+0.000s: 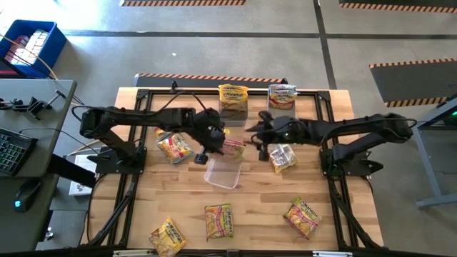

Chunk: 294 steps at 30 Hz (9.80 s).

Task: Sort Maruchan noodles
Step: Put the green noodle pack into the transparent bin, then adjust the transparent bin, then put the yellow noodle pack into the black bin

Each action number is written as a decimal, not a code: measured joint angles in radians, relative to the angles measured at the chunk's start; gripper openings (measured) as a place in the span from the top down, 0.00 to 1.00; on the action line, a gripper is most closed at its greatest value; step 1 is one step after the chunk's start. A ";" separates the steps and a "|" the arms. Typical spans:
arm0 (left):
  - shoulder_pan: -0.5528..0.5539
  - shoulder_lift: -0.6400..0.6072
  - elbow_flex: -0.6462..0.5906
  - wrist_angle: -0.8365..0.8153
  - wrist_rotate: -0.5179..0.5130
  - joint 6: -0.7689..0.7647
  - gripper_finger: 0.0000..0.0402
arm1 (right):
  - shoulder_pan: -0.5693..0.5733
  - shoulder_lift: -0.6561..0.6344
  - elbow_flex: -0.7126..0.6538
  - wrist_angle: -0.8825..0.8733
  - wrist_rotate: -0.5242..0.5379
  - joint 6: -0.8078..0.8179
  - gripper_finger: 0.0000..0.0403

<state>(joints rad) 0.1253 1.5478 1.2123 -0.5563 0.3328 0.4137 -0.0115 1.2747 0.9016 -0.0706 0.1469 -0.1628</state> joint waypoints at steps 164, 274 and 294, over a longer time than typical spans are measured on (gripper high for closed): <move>-0.221 -0.084 -0.812 0.983 -0.185 -0.832 1.00 | -0.100 0.311 -0.344 0.482 -0.095 0.383 1.00; -0.146 0.060 -0.261 0.870 -0.135 -0.077 0.55 | 0.098 0.040 0.132 -0.198 -0.389 0.253 1.00; -0.017 0.014 -0.261 0.792 -0.122 -0.004 0.99 | 0.050 -0.005 0.133 -0.240 -0.193 0.128 0.78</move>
<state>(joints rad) 0.1080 1.5621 0.9516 0.2361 0.2104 0.4095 0.0383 1.2699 1.0348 -0.3101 -0.0458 -0.0350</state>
